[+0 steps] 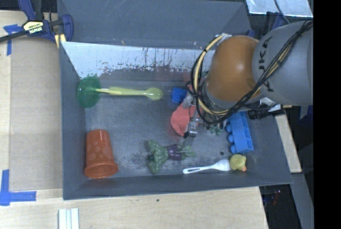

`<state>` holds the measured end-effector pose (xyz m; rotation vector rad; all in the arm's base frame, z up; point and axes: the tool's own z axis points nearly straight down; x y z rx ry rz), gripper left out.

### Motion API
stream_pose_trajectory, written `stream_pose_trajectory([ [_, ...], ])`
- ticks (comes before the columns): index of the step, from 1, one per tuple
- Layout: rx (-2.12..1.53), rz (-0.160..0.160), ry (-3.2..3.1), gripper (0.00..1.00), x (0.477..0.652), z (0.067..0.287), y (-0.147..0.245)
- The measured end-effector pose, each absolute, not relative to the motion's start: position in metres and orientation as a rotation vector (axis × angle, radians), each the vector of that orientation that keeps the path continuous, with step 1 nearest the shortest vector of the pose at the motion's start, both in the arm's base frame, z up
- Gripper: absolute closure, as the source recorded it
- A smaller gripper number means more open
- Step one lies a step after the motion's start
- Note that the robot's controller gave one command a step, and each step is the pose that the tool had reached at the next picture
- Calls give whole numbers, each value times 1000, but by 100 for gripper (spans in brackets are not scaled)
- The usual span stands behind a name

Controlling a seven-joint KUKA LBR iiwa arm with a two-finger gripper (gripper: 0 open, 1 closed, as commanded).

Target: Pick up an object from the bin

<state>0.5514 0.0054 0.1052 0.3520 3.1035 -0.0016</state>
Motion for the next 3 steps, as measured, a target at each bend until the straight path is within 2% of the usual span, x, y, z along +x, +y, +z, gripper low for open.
stream_pose_trajectory([
  [1,527,1,3076,100,556,74,-3],
  [2,528,1,3076,100,555,75,-3],
  [3,537,0,3076,100,553,145,-2],
])
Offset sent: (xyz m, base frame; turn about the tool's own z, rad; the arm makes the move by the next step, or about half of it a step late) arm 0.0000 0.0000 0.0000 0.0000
